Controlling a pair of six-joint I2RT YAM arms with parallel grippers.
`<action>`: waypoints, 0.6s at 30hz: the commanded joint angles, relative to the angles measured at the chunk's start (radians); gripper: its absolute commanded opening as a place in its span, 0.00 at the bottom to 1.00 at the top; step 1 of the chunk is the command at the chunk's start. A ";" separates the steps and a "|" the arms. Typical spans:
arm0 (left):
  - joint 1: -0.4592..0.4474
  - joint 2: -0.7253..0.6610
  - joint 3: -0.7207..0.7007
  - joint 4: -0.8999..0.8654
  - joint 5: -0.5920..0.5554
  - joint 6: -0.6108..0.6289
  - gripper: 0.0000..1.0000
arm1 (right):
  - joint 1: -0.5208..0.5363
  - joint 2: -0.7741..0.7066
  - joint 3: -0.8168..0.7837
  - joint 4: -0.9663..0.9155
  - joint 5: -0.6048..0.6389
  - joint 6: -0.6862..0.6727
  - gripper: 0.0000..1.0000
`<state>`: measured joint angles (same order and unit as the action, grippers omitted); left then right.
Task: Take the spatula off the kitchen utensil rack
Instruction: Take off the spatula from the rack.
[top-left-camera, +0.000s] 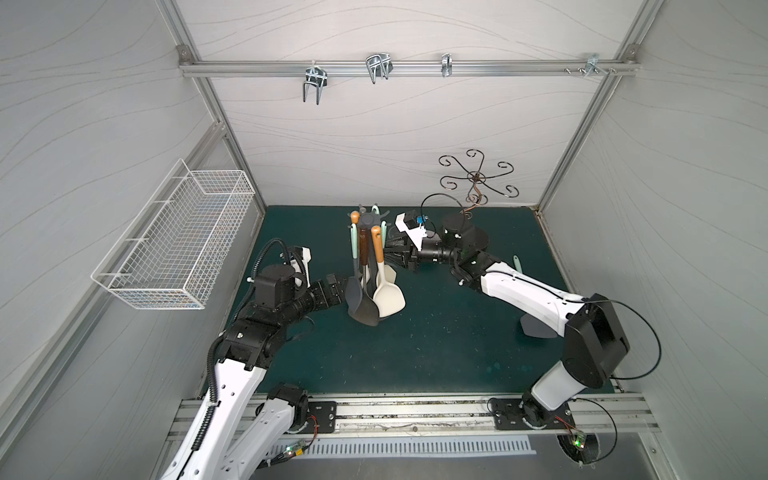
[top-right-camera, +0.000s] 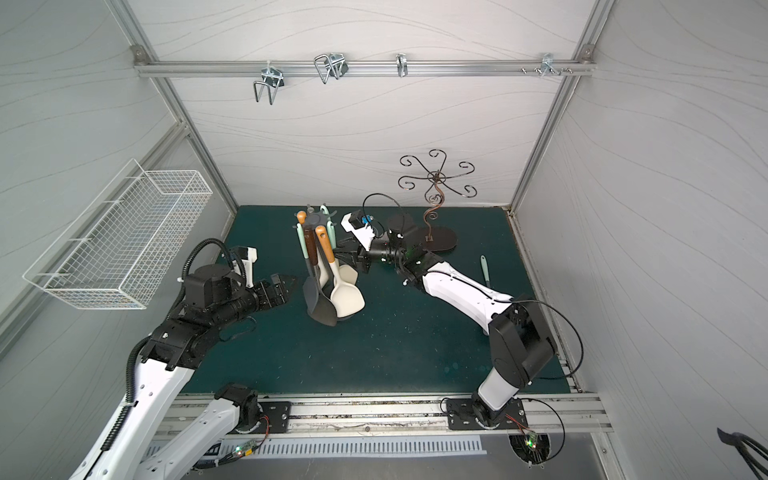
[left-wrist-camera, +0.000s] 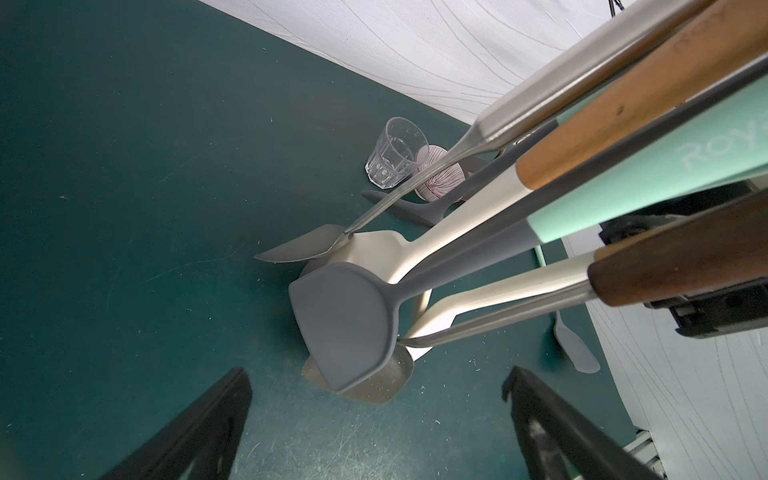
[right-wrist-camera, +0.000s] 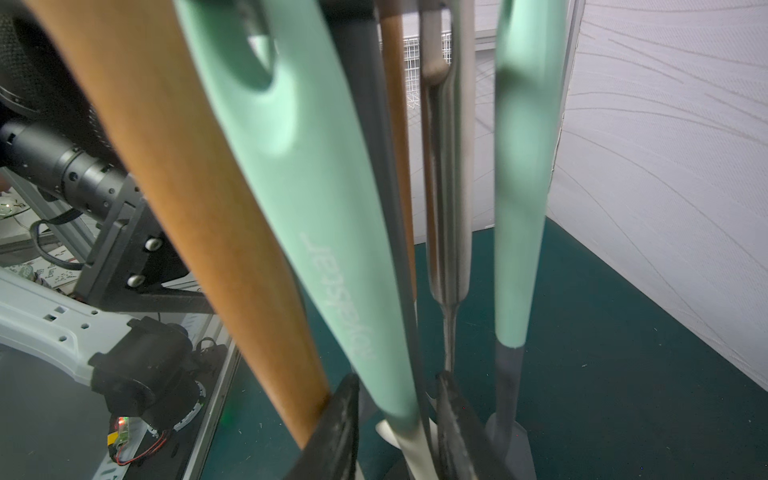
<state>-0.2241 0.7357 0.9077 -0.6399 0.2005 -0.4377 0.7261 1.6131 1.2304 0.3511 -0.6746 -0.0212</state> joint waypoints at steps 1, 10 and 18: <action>0.009 -0.002 0.004 0.053 0.023 0.007 1.00 | 0.010 0.017 0.019 0.030 -0.016 0.011 0.31; 0.017 0.000 0.002 0.056 0.035 0.005 1.00 | 0.010 0.026 0.019 0.051 0.019 0.010 0.34; 0.019 -0.001 0.001 0.057 0.036 0.004 1.00 | 0.010 0.000 0.002 0.057 0.033 0.001 0.21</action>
<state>-0.2100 0.7364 0.9047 -0.6262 0.2249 -0.4385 0.7292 1.6238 1.2312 0.3820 -0.6537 -0.0170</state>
